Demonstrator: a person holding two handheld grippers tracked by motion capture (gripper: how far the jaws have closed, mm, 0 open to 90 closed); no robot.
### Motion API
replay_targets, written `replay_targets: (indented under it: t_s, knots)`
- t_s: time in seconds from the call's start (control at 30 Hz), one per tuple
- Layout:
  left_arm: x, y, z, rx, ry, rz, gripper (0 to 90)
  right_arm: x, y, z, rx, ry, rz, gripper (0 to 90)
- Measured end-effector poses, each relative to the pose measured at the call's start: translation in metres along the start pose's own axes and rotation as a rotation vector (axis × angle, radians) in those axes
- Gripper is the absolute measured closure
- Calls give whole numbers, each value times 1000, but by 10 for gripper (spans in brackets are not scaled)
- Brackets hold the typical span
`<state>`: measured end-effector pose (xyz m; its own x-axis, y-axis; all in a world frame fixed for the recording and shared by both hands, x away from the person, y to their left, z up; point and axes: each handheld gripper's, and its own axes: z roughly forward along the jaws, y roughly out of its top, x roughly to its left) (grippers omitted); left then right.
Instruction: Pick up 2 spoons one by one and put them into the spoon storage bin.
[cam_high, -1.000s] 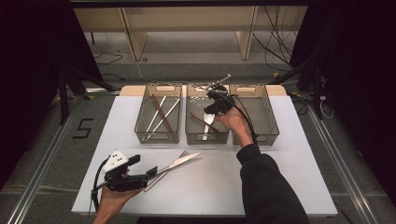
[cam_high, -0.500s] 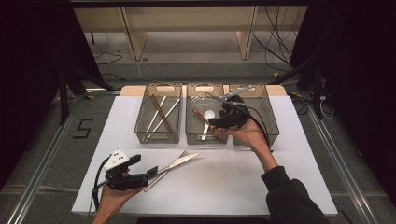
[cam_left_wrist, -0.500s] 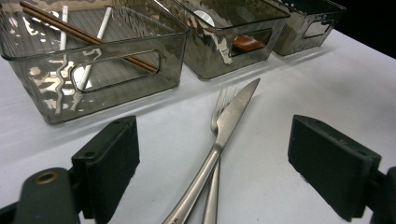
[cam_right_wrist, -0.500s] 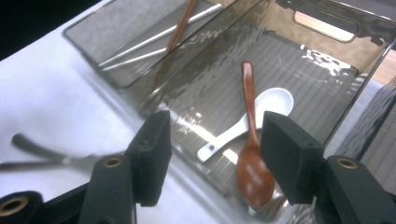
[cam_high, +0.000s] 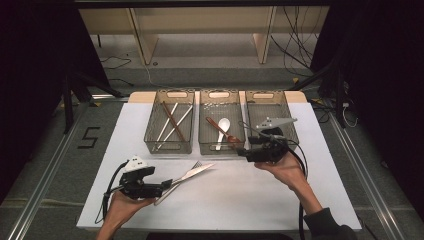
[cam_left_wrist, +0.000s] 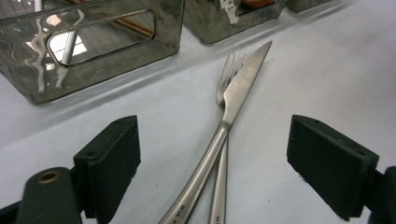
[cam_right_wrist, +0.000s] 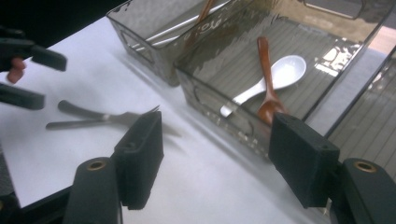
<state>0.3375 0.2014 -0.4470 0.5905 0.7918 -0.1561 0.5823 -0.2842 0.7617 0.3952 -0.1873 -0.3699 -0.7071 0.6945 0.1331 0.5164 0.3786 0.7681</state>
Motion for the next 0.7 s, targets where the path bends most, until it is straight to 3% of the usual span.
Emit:
replay_targets:
  t_s: [0.2, 0.43, 0.7]
  knots:
    - [1, 8, 8, 70, 21, 46, 179, 3, -22, -11, -21, 11, 11, 337]
    - [5, 12, 15, 124, 26, 70, 188, 9, -45, -21, -63, 20, 19, 326]
    - [4, 16, 27, 217, 46, 141, 215, 16, -63, -26, -85, 35, 34, 310]
